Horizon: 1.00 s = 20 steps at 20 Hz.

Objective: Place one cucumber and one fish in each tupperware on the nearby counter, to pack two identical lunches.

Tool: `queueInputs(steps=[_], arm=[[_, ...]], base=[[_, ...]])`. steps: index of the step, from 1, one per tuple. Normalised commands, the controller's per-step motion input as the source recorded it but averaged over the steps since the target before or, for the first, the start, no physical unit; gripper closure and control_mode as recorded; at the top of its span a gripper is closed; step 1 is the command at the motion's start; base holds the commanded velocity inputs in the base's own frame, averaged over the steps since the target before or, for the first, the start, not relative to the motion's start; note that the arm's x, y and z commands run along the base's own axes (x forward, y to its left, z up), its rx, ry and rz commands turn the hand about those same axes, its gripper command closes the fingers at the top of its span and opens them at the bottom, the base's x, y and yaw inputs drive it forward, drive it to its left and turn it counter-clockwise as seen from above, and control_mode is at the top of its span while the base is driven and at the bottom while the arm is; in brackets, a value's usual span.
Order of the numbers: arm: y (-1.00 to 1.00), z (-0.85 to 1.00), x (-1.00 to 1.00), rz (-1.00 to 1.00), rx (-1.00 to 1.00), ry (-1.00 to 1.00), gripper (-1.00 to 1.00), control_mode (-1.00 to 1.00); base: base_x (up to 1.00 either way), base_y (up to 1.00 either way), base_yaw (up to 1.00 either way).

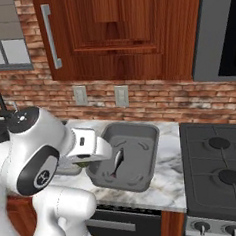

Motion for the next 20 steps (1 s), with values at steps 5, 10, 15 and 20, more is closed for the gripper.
queueInputs(steps=[5,10,15,20], arm=[[-0.35,-0.35,0.37,-0.14,0.00,-0.01,1.00,-1.00],[-0.03,-0.30,0.38,-0.08,0.00,-0.02,1.00,-1.00],[0.00,-0.25,0.31,-0.01,0.03,0.00,1.00,-1.00],[0.00,-0.26,0.20,0.00,0.09,0.04,1.00,-1.00]], base=[[0.00,0.00,0.00],[0.00,0.00,0.00],[0.00,0.00,0.00],[0.00,0.00,0.00]])
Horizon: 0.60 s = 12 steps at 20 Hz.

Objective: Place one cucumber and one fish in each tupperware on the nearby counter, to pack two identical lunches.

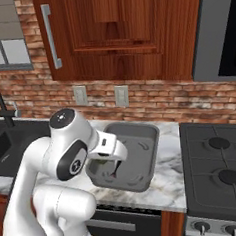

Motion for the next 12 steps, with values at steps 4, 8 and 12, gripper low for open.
queueInputs(steps=[4,8,12], arm=[[0.00,-0.37,0.17,0.03,0.12,0.01,1.00,-1.00],[0.00,-0.36,0.17,0.03,0.10,0.00,1.00,-1.00],[0.00,-0.30,0.37,0.00,0.01,0.00,1.00,-1.00]], base=[[0.00,0.00,0.00],[0.00,0.00,0.00],[0.00,0.00,0.00]])
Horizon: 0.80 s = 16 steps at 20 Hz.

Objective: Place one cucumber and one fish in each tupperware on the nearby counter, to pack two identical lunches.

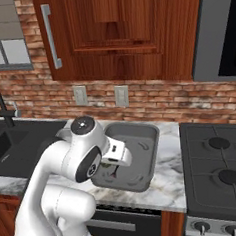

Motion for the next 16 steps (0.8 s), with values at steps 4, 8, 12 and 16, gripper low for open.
queueInputs(steps=[4,8,12,16], arm=[[0.00,-0.25,0.49,0.00,0.00,0.00,1.00,-1.00],[-0.03,-0.18,0.57,0.00,0.00,0.00,1.00,-1.00],[-0.16,-0.19,0.53,0.00,0.00,0.00,1.00,-1.00],[-0.24,-0.23,0.51,0.00,0.00,0.00,1.00,-1.00]], base=[[0.00,0.00,0.00],[0.00,0.00,0.00],[0.00,0.00,0.00],[0.00,0.00,0.00]])
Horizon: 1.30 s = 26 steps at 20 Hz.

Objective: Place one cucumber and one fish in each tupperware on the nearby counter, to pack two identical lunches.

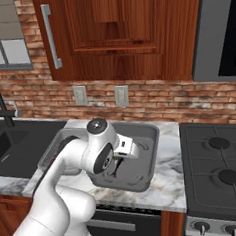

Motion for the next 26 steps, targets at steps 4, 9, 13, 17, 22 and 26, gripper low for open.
queueInputs(steps=[4,9,13,17,22,26], arm=[[-0.31,-0.27,0.40,0.00,0.00,0.00,1.00,-1.00],[-0.15,-0.29,0.37,0.00,0.00,0.00,1.00,-1.00],[-0.04,-0.30,0.28,0.00,0.00,0.00,1.00,-1.00],[-0.05,-0.32,0.24,0.00,0.00,0.00,1.00,-1.00],[-0.10,-0.27,0.15,0.00,0.00,0.00,1.00,-1.00],[-0.11,-0.21,0.11,0.00,0.00,0.00,1.00,-1.00]], base=[[0.00,0.00,0.00],[0.00,0.00,0.00],[0.00,0.00,0.00],[0.00,0.00,0.00],[0.00,0.00,0.00],[0.00,0.00,0.00]])
